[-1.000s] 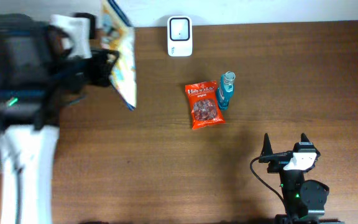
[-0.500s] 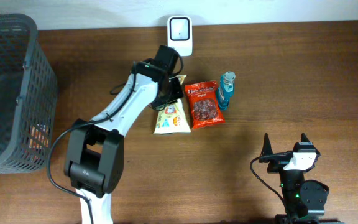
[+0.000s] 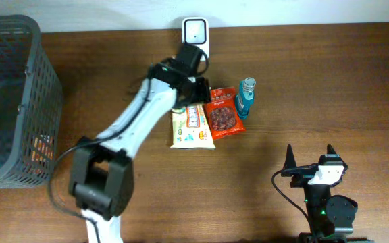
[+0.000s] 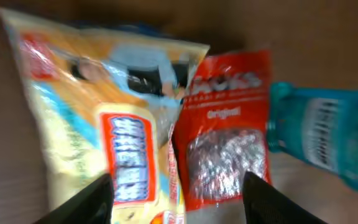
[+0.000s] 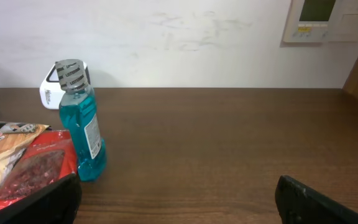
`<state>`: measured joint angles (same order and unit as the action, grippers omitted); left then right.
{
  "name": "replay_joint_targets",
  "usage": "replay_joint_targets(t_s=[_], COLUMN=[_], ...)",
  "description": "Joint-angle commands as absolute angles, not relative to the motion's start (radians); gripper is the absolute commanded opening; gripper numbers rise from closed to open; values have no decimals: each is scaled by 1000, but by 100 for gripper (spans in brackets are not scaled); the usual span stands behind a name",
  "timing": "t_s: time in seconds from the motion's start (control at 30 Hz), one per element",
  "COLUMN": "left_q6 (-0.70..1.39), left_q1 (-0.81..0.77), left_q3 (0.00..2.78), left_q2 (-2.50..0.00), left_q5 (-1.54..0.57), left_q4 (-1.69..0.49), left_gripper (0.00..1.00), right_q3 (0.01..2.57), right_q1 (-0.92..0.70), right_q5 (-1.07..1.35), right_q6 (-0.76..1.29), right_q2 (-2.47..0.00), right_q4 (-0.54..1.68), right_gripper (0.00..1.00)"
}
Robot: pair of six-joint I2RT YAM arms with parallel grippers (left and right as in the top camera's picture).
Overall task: Scan the item barcode
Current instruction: 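Place the yellow snack bag on the table left of the red bag, then reach the left gripper into the basket and grasp the small orange tissue pack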
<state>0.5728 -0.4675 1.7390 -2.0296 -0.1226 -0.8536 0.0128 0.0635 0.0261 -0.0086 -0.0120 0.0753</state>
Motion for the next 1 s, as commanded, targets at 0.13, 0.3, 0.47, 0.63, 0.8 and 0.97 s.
replay_joint_targets(t_s=[0.13, 0.3, 0.47, 0.63, 0.8, 0.97], left_q6=[114, 115, 70, -149, -269, -279], left_q1=[-191, 299, 632, 706, 706, 710], left_q3=[1900, 1902, 1899, 1899, 1899, 1899], left_q2=[-1588, -1497, -1612, -1800, -1974, -2118], left_q5=[163, 165, 137, -88, -90, -91], left_q4=[-929, -884, -917, -1039, -1196, -1328], left_gripper=[88, 100, 94, 86, 77, 79], right_q3=[6, 6, 6, 6, 6, 6], right_q1=[59, 59, 59, 59, 59, 59], right_q5=[22, 22, 22, 22, 22, 22], right_q6=[-15, -15, -15, -15, -15, -15], right_q2=[-6, -6, -6, -6, -6, -6], right_q4=[79, 79, 79, 79, 79, 79], right_gripper=[99, 98, 98, 98, 98, 98])
